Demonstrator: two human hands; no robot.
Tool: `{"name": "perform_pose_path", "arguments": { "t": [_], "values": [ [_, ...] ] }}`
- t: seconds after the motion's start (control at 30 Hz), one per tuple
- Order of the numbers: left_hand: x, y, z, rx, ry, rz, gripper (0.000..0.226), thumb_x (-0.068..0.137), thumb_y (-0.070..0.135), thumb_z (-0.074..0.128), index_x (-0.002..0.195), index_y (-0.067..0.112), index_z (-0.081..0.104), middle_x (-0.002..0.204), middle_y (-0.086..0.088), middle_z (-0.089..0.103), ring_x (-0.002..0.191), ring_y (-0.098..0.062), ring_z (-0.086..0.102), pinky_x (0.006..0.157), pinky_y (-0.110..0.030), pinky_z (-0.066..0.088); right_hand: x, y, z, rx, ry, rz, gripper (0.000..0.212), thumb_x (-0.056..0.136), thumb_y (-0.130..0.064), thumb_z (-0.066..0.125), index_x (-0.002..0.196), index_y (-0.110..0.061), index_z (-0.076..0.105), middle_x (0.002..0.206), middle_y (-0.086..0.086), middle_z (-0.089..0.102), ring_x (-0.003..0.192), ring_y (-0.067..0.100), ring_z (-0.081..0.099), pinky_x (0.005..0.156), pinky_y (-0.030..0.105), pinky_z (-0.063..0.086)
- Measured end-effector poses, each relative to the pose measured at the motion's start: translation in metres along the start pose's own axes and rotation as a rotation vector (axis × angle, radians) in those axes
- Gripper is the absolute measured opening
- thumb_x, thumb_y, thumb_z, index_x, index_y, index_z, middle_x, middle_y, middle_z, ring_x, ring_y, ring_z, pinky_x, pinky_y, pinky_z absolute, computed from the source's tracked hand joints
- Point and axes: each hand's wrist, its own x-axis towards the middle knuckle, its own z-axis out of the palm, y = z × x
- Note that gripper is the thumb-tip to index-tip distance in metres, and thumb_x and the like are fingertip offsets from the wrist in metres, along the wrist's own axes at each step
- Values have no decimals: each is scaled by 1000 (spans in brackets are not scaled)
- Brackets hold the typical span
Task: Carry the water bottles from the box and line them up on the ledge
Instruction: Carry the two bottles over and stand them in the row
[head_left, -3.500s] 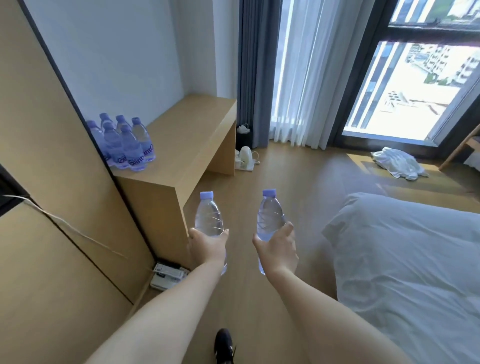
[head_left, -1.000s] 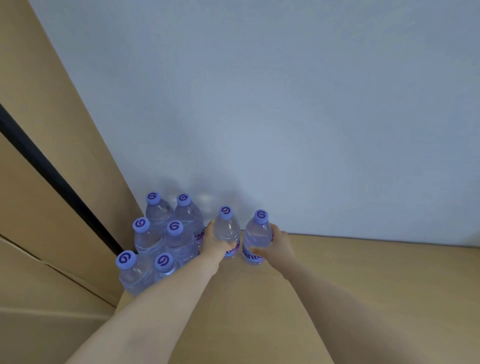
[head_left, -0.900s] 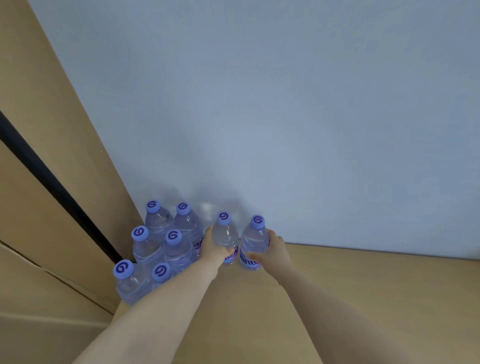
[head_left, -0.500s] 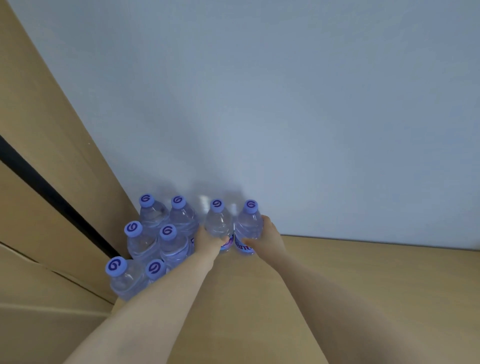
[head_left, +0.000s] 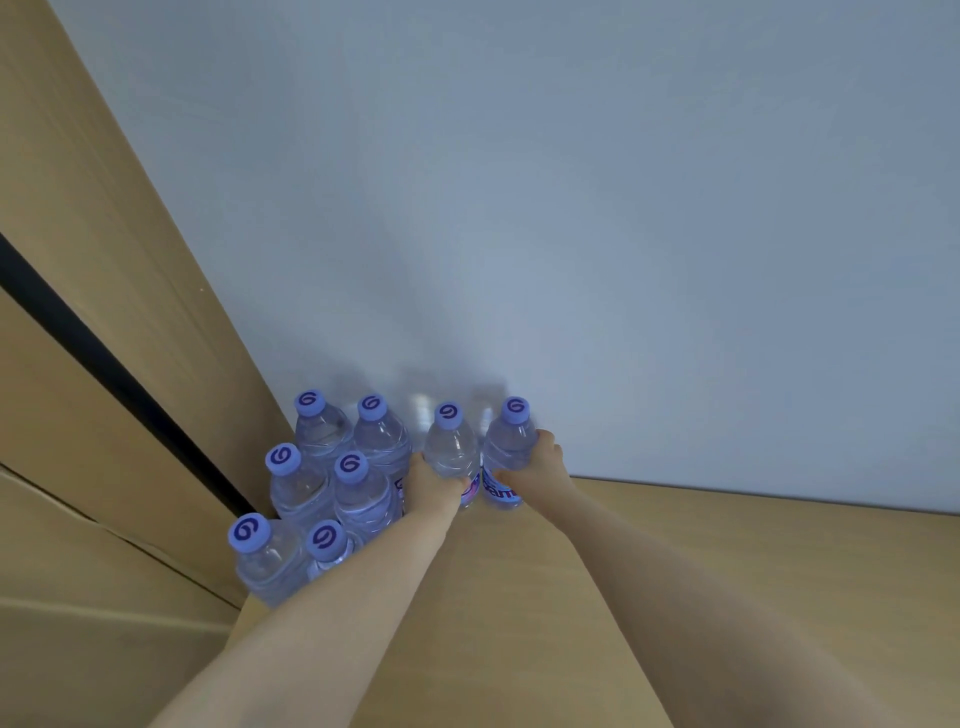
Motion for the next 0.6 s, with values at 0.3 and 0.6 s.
{"name": "perform_pose_path", "arguments": {
  "t": [0.3,0.6],
  "values": [
    [-3,3,-2,-186,22,95,48,78,7,76,120,6,53,110,-8,62,104,-26,58,89,-35,46,2,6,-4,31,62,-72,56,79,-32,77,121,-11,47,119,5,53,105,21,59,83,34,51],
    [2,1,0,-130,2,149,47,84,9,71,126,10,49,116,-4,59,112,-25,55,91,-33,43,1,7,-13,-132,6,-116,45,78,-34,73,113,-15,52,109,2,60,95,18,59,73,27,47]
  ]
}}
